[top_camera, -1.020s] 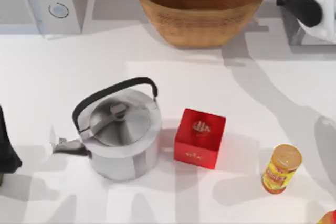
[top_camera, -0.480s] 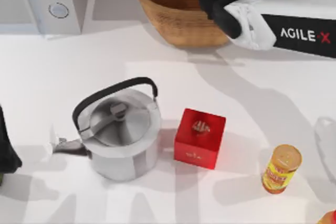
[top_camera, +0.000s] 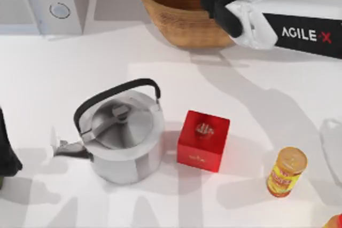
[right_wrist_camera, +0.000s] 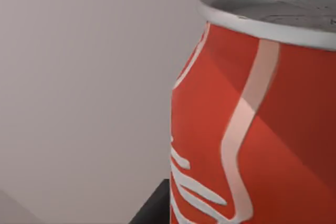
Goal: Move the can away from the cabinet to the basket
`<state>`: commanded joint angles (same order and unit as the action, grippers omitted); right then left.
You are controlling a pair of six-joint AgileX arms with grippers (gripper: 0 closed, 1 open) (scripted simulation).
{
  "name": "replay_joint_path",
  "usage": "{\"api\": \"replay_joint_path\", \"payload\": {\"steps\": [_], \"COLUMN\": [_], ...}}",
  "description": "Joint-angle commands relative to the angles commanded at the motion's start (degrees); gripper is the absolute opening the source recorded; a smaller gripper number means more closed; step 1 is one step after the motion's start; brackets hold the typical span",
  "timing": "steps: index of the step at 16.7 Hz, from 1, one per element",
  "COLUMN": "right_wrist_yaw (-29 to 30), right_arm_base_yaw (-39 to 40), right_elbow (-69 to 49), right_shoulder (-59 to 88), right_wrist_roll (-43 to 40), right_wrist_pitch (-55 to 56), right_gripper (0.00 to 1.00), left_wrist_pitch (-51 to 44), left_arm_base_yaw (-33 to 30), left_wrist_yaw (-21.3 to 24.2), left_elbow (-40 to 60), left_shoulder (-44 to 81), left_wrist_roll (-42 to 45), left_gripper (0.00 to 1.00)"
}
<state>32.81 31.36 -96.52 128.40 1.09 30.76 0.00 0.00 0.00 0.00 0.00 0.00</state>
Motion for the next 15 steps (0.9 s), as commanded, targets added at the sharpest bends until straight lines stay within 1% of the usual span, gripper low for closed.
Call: {"api": "replay_joint_path", "payload": {"steps": [4,8,15], "right_wrist_yaw": [-0.8,-0.8,-0.8], "right_arm_base_yaw": [-0.7,-0.8,-0.8], "right_elbow": [-4.4,-4.7,-4.7], "right_shoulder": [3.3,3.5,3.5], "right_wrist_roll": [-0.2,-0.2,-0.2], "right_wrist_pitch": [-0.7,-0.7,-0.7], "right_gripper": [0.0,0.0,0.53], "left_wrist_pitch": [0.0,0.0,0.0], "left_arm_base_yaw": [0.0,0.0,0.0], "left_wrist_yaw": [0.0,0.0,0.0], "left_elbow": [0.0,0.0,0.0], "left_shoulder": [0.0,0.0,0.0], "left_wrist_roll": [0.0,0.0,0.0], "left_gripper": [1.0,1.0,1.0]}}
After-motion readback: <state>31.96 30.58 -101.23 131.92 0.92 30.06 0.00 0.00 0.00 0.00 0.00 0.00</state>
